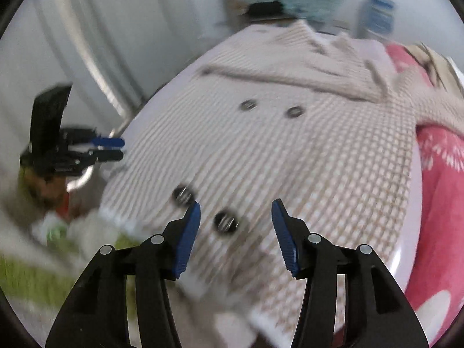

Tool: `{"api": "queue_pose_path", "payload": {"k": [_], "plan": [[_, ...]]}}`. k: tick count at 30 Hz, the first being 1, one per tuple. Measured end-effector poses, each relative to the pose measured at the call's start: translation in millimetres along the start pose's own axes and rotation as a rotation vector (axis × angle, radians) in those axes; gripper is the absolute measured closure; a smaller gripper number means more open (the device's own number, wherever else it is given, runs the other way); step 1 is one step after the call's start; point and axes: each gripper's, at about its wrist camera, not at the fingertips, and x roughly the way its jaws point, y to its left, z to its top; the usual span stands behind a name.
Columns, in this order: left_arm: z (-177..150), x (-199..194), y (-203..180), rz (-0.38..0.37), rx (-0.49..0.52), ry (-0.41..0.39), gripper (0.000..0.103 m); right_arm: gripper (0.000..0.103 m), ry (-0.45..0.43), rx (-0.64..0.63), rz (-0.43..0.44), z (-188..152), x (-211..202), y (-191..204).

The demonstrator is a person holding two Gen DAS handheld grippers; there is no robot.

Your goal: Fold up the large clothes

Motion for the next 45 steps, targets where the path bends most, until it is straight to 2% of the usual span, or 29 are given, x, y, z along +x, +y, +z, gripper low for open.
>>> {"api": "queue_pose_path", "payload": {"k": [3,5,6,11,14,15,17,19,20,24,29,32,35,36,38,42,44,45], "plan": [[15.9,8.8,35.2,0.008,-0.182,-0.024,0.07,0.054,-0.026,0.056,-0.007,9.6,11.0,-8.9],[21.5,10.5,60.0,0.008,-0.296,-0.048,0.06,0.054,-0.04,0.087,0.017,12.0,17.0,-14.1],[24.0,12.3,71.6,0.023,-0.347,-0.059,0.059,0.054,-0.044,0.094,0.019,18.0,21.4,-17.8],[34.5,33.2,117.1,-0.012,-0.554,-0.078,0.058,0.054,-0.062,0.188,0.015,25.2,41.6,-33.6],[40.6,43.8,132.5,-0.039,-0.612,-0.083,0.06,0.054,-0.066,0.201,-0.031,26.4,49.2,-37.2],[43.0,44.0,134.2,-0.031,-0.607,-0.084,0.061,0.054,-0.067,0.198,-0.04,26.3,50.0,-37.4],[50.9,49.2,130.8,-0.01,-0.573,-0.069,0.079,0.054,-0.07,0.189,-0.068,23.5,48.7,-36.5],[55.2,58.0,123.0,0.043,-0.518,-0.03,0.093,0.054,-0.073,0.182,-0.092,20.6,46.9,-36.2],[56.6,58.5,120.3,0.074,-0.487,-0.03,0.096,0.054,-0.077,0.173,-0.11,18.7,43.9,-34.3],[65.7,45.0,102.0,0.186,-0.335,-0.05,0.096,0.056,-0.116,0.115,-0.134,18.0,33.0,-22.8],[63.7,56.0,98.0,0.265,-0.262,0.007,0.093,0.057,-0.107,0.056,-0.148,25.7,45.3,-13.1],[61.9,42.1,86.1,0.291,-0.214,-0.034,0.093,0.057,-0.087,0.048,-0.166,30.2,51.2,-13.8],[58.4,31.0,76.3,0.294,-0.181,-0.061,0.082,0.051,-0.066,0.04,-0.188,26.6,55.6,-15.6],[58.9,30.3,73.6,0.296,-0.172,-0.059,0.08,0.047,-0.055,0.038,-0.199,23.1,57.4,-14.9],[61.8,30.8,69.9,0.3,-0.158,-0.039,0.071,0.045,-0.006,0.036,-0.218,17.1,69.0,-19.9],[86.1,30.0,63.8,0.296,-0.149,-0.047,0.055,0.041,0.026,0.02,-0.215,15.9,71.0,-24.0],[108.1,29.3,62.5,0.286,-0.151,-0.068,0.042,0.04,0.008,0.022,-0.202,25.0,59.4,-28.4],[115.2,29.5,62.8,0.283,-0.152,-0.074,0.038,0.04,-0.006,0.029,-0.187,30.1,53.4,-32.8]]}}
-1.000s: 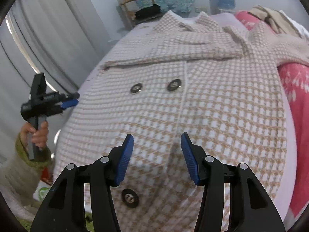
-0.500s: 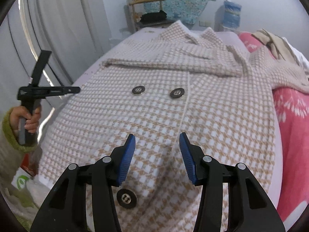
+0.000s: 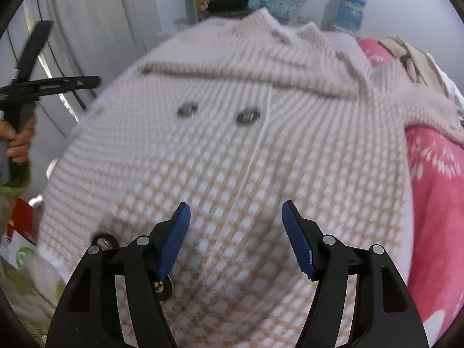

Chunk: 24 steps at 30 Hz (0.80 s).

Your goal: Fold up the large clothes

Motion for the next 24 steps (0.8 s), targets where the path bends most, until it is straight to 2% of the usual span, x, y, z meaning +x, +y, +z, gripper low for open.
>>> {"api": "queue_pose_path", "payload": {"k": [3,7,13,19,24], "plan": [[33.8,9.3,-9.5,-0.018,-0.002,-0.021,0.031,0.033,-0.048,0.057,0.018,24.0,-15.4,-32.2],[74.7,36.3,-24.0,-0.011,0.001,-0.034,0.025,0.03,-0.09,0.182,-0.041,52.1,-24.2,-92.8],[126.0,97.7,-40.4,0.005,-0.021,-0.034,0.025,0.029,-0.106,0.485,-0.139,82.4,-18.7,-230.0],[141.1,151.9,-51.5,0.032,-0.009,0.01,0.025,0.029,-0.14,0.806,-0.241,85.5,-14.4,-374.3],[139.9,179.0,-50.2,0.04,-0.001,0.041,0.025,0.03,-0.168,1.002,-0.292,76.5,-8.0,-457.2]]}}
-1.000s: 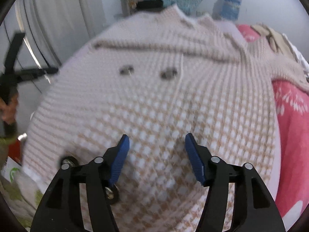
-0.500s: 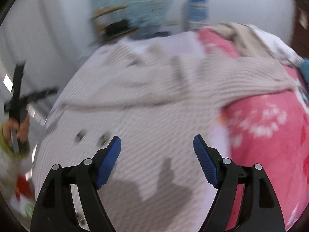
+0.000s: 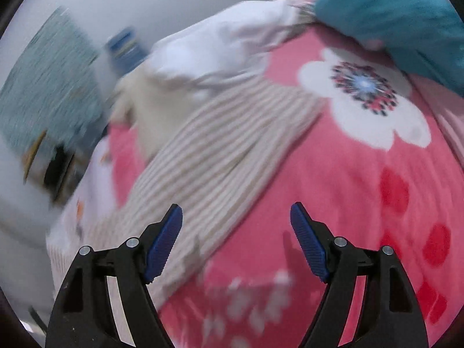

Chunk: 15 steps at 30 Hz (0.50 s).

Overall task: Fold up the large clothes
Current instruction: 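Grasp the sleeve lying on the pink bedspread with the right gripper and lift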

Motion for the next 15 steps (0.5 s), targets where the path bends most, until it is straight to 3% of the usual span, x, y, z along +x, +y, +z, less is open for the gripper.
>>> {"api": "queue_pose_path", "payload": {"k": [7,11,15], "plan": [[-3.7,3.7,2.0,-0.02,0.007,-0.033,0.023,0.042,0.027,0.21,-0.045,48.9,61.3,-45.4],[-5.7,4.7,2.5,-0.021,0.006,-0.046,0.023,0.045,-0.012,0.262,-0.01,61.9,77.0,-52.1],[-5.8,4.9,4.0,-0.023,-0.005,-0.052,0.023,0.066,-0.035,0.242,-0.011,68.4,80.0,-45.2]]}}
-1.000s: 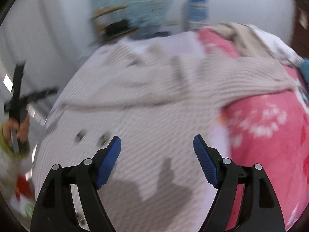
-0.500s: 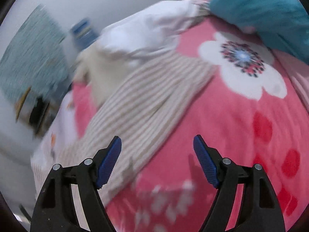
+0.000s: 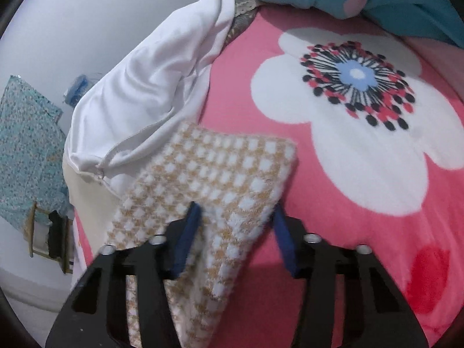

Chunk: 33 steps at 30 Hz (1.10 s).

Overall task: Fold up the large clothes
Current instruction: 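Grasp the sleeve lying on the pink bedspread with the right gripper and lift, then lay the sleeve across the coat body and open the right gripper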

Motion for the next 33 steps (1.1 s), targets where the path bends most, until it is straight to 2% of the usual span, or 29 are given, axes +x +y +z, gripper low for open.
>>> {"api": "queue_pose_path", "payload": {"k": [1,2,7,9,11,14,17,22,27,30,33], "plan": [[-0.4,0.9,0.1,0.002,-0.003,-0.004,0.023,0.08,-0.016,-0.008,-0.001,0.0,-3.3,3.1],[-0.2,0.6,-1.0,0.006,-0.004,-0.008,0.022,0.086,-0.024,-0.016,0.003,0.9,-6.3,5.9],[-1.5,-0.9,-2.3,0.02,-0.006,-0.017,0.022,0.089,-0.148,-0.061,0.013,4.5,-63.4,23.5],[-1.7,-0.7,-2.4,0.016,-0.008,-0.02,0.022,0.089,-0.211,-0.083,0.024,2.7,-98.5,31.4],[-2.2,-0.7,-2.7,0.015,-0.01,-0.024,0.022,0.089,-0.275,-0.118,0.007,-4.4,-137.6,41.9],[-3.0,-1.4,-1.8,0.012,-0.015,-0.031,0.022,0.089,-0.328,-0.181,-0.009,-13.1,-170.9,58.6],[-3.4,-5.3,3.3,-0.006,-0.045,-0.041,0.022,0.089,-0.379,-0.266,-0.04,-27.0,-196.5,81.3],[-1.6,-17.8,10.2,-0.039,-0.092,-0.045,0.022,0.089,-0.426,-0.342,-0.025,-45.4,-223.0,121.8],[-5.9,-42.6,21.9,-0.089,-0.101,-0.042,0.023,0.088,-0.453,-0.465,0.038,-80.9,-251.6,176.2],[-17.2,-61.6,31.3,-0.131,-0.098,-0.031,0.023,0.088,-0.464,-0.582,0.105,-118.6,-268.8,216.2],[-30.6,-88.4,40.6,-0.157,-0.056,-0.038,0.023,0.088,-0.447,-0.716,0.211,-171.1,-281.0,261.7]]}}
